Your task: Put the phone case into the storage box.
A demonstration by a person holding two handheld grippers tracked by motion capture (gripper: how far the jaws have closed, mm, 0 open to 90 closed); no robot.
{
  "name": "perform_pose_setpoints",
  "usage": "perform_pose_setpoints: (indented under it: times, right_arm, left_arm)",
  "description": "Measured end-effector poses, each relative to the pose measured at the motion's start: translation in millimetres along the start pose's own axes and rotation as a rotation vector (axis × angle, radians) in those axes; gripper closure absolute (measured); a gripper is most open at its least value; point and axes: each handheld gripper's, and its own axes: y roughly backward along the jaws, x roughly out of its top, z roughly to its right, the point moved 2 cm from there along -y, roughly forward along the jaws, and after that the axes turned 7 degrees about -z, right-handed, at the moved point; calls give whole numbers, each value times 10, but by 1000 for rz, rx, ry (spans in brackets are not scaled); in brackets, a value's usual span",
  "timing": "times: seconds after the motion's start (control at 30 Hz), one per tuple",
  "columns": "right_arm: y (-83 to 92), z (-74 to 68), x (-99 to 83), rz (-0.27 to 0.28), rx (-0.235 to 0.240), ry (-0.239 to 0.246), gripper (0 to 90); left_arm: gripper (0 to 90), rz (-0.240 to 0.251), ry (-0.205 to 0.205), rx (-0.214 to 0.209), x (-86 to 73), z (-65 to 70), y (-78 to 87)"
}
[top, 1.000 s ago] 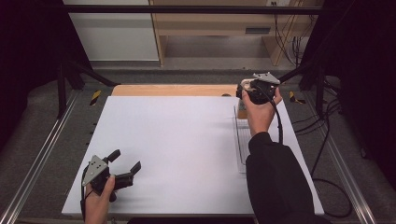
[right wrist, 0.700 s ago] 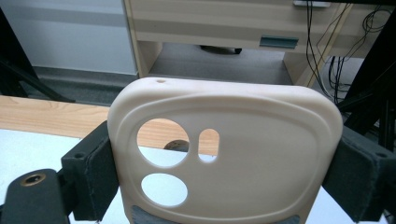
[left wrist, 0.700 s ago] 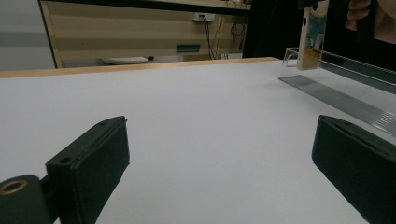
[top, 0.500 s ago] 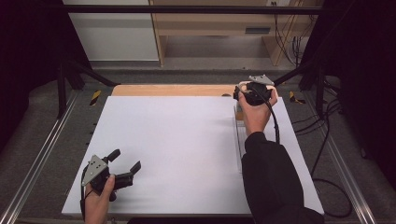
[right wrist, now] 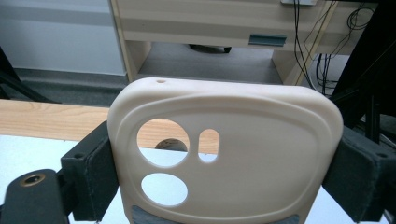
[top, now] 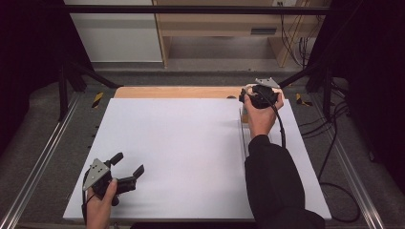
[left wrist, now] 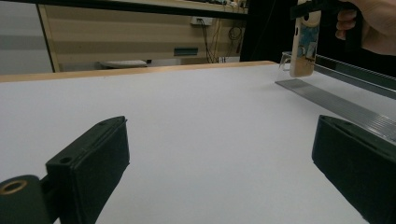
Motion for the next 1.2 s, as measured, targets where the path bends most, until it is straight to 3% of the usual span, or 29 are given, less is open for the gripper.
perform_pose_setpoints:
  times: [0.47, 0.87, 1.2]
  right_arm:
    - [-43, 92, -86, -2, 8, -26, 111]
    - [-14, 85, -62, 17, 8, -21, 110]
    - [-35, 62, -68, 20, 17, -25, 110]
  left_arm:
    - [34, -4, -2, 1, -5, 5, -5]
    - [32, 4, 0, 6, 5, 0, 10]
    - [27, 4, -26, 11, 24, 0, 1]
